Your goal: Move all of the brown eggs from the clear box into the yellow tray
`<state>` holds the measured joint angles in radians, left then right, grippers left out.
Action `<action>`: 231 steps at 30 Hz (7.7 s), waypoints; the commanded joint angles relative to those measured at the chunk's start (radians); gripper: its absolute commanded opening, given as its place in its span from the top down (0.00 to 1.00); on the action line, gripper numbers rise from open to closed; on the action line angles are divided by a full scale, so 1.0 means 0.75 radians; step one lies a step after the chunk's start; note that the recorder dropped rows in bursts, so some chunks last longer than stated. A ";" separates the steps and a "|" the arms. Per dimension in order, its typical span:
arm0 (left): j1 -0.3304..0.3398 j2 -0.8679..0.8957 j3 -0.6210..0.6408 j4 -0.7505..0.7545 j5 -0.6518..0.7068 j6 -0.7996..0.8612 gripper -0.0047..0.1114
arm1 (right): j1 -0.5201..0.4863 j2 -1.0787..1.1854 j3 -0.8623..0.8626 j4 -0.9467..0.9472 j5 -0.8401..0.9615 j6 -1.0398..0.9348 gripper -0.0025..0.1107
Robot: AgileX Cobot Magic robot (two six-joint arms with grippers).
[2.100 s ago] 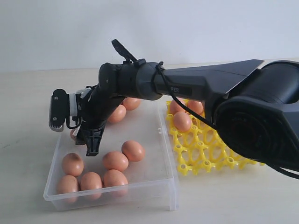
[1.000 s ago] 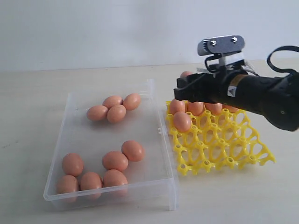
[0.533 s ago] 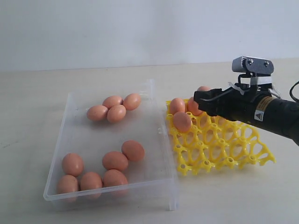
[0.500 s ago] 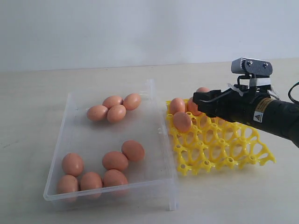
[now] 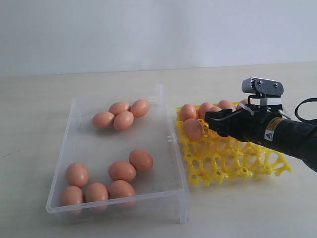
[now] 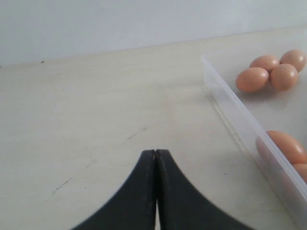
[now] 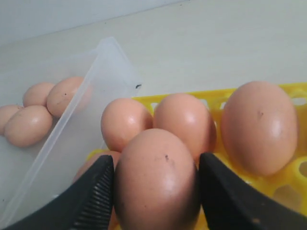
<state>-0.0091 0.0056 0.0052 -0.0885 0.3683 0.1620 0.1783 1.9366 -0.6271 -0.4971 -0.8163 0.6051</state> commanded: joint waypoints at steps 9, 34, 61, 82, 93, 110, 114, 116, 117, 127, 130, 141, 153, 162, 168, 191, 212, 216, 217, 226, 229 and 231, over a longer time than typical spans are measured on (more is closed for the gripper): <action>-0.002 -0.007 -0.007 -0.005 -0.010 -0.004 0.96 | -0.008 0.000 0.000 -0.056 -0.037 0.082 0.41; -0.002 -0.007 -0.007 -0.005 -0.010 -0.004 0.96 | 0.251 -0.304 -0.307 -0.628 0.686 0.605 0.83; -0.002 -0.007 -0.007 -0.005 -0.010 -0.004 0.96 | 0.260 0.043 -1.231 0.716 2.652 -0.693 0.56; -0.002 -0.007 -0.007 -0.005 -0.010 -0.004 0.96 | 0.260 0.340 -1.472 0.604 2.584 -0.697 0.45; -0.002 -0.007 -0.007 -0.005 -0.010 -0.004 0.96 | 0.260 0.349 -1.472 0.654 2.579 -0.710 0.82; -0.002 -0.007 -0.007 -0.005 -0.010 -0.004 0.96 | 0.294 0.051 -1.280 0.550 2.246 -0.629 0.98; -0.002 -0.007 -0.007 -0.005 -0.010 -0.004 0.96 | 0.344 -0.043 -1.027 0.486 1.976 -0.567 0.98; -0.002 -0.007 -0.007 -0.005 -0.010 -0.004 0.96 | 0.374 -0.094 -0.892 0.432 1.811 -0.517 0.98; -0.002 -0.007 -0.007 -0.005 -0.010 -0.004 0.96 | 0.381 -0.112 -0.840 0.407 1.744 -0.472 0.98; -0.002 -0.007 -0.007 -0.005 -0.010 -0.004 0.96 | 0.380 -0.234 -0.499 0.130 1.289 -0.209 0.98; -0.002 -0.007 -0.007 -0.005 -0.010 -0.004 0.96 | 0.380 -0.234 -0.489 0.076 1.263 -0.209 0.98; -0.002 -0.007 -0.007 -0.005 -0.010 -0.004 0.96 | 0.326 -0.234 -0.489 -0.050 1.262 -0.209 0.98; -0.002 -0.007 -0.007 -0.005 -0.010 -0.004 0.96 | 0.302 -0.169 -0.489 -0.050 1.196 -0.209 0.98; -0.002 -0.007 -0.007 -0.005 -0.010 -0.004 0.96 | 0.302 -0.130 -0.489 -0.050 1.186 -0.212 0.94; -0.002 -0.007 -0.007 -0.005 -0.010 -0.004 0.96 | 0.295 -0.130 -0.489 -0.050 1.186 -0.297 0.70; -0.002 -0.007 -0.007 -0.005 -0.010 -0.004 0.96 | 0.286 -0.117 -0.489 -0.036 1.223 -0.295 0.41; -0.002 -0.007 -0.007 -0.005 -0.010 -0.004 0.96 | 0.352 -0.110 -0.987 0.814 2.214 -0.852 0.43; -0.002 -0.007 -0.007 -0.005 -0.010 -0.004 0.96 | 0.361 -0.007 -1.092 0.811 2.318 -0.856 0.43; -0.002 -0.007 -0.007 -0.005 -0.010 -0.004 0.96 | 0.368 0.009 -1.115 0.811 2.324 -0.856 0.43; -0.002 -0.007 -0.007 -0.005 -0.010 -0.004 0.96 | 0.383 0.167 -1.346 0.745 2.448 -0.853 0.43; -0.002 -0.007 -0.007 -0.005 -0.010 -0.004 0.96 | 0.383 0.210 -1.394 0.694 2.492 -0.851 0.43; -0.002 -0.007 -0.007 -0.005 -0.010 -0.004 0.96 | 0.383 0.222 -1.397 0.684 2.485 -0.851 0.43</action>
<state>-0.0091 0.0056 0.0052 -0.0885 0.3683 0.1620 0.4648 2.0878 -1.6588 0.0383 1.0339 -0.0277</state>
